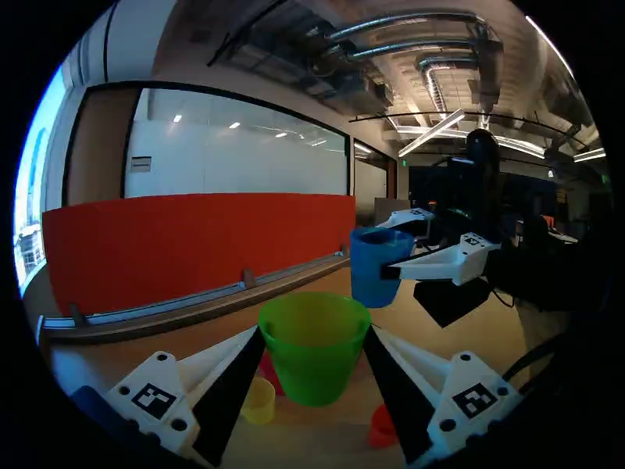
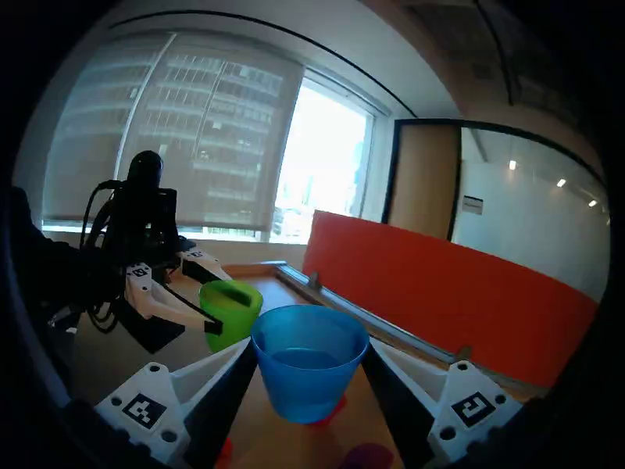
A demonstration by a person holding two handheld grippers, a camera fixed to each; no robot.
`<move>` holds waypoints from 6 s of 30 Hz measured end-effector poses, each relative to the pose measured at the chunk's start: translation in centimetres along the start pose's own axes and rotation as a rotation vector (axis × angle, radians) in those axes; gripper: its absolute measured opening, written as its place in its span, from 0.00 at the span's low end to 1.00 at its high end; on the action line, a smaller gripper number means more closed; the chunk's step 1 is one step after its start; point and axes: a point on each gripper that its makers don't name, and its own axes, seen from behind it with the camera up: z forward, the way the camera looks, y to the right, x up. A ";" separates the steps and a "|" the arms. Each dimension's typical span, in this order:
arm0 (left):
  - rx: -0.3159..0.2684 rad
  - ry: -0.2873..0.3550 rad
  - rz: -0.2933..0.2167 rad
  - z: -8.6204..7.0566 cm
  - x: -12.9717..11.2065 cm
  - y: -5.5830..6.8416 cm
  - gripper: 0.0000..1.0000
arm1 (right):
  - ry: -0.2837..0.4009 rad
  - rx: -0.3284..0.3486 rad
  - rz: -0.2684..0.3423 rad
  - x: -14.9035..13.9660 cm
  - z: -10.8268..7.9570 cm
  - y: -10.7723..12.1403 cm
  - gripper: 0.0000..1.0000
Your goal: Pour water
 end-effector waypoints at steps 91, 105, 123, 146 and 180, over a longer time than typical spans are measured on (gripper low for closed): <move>-0.189 0.053 0.015 0.3 -1.2 6.8 0.87 | 0.048 -0.028 -0.839 8.9 2.3 0.3 0.92; -0.194 0.055 0.020 0.4 -0.9 7.0 0.87 | 0.033 -0.045 -0.934 9.1 2.7 0.8 0.91; -0.189 0.053 0.023 0.5 -1.1 6.9 0.87 | 0.036 -0.064 -1.001 9.5 2.8 0.9 0.91; -0.189 0.052 0.031 0.8 -1.3 7.0 0.87 | 0.044 -0.088 -1.062 10.0 2.7 1.1 0.91; -0.184 0.063 0.026 0.8 -1.1 6.8 0.86 | 0.052 -0.125 -1.188 11.0 3.0 1.6 0.91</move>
